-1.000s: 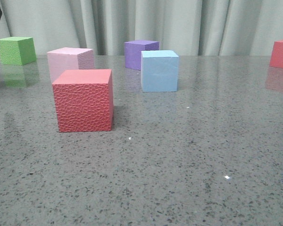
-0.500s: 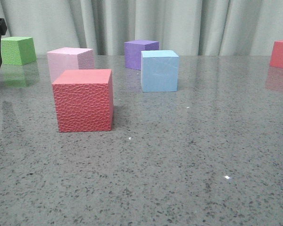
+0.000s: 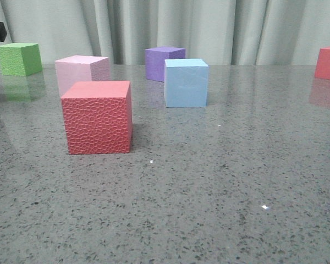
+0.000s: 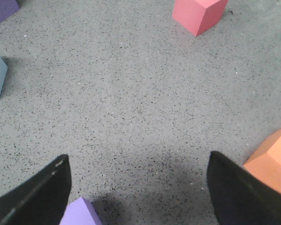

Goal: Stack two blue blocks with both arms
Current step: 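Close the left gripper on the second light blue cube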

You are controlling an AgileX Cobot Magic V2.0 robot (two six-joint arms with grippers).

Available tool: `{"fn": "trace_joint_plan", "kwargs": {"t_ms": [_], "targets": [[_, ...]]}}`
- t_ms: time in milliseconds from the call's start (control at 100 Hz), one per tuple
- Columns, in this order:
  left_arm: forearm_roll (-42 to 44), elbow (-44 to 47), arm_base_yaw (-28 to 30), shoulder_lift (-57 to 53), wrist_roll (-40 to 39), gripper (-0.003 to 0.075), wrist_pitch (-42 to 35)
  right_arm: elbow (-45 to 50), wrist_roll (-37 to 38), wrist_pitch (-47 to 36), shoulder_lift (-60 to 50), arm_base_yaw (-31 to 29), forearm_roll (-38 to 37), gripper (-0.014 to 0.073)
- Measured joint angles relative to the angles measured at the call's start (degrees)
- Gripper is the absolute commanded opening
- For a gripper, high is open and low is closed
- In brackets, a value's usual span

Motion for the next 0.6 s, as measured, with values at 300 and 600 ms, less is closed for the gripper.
{"fn": "trace_joint_plan", "kwargs": {"t_ms": [300,600], "targets": [[0.14,0.0,0.0,0.0,0.0,0.0268,0.0,0.0,0.0,0.0,0.0,0.0,0.0,0.0592],[0.14,-4.86,-0.84,0.0,0.0,0.0261,3.55,0.0,0.0,-0.1,0.0,0.0,0.0,0.0592]]}}
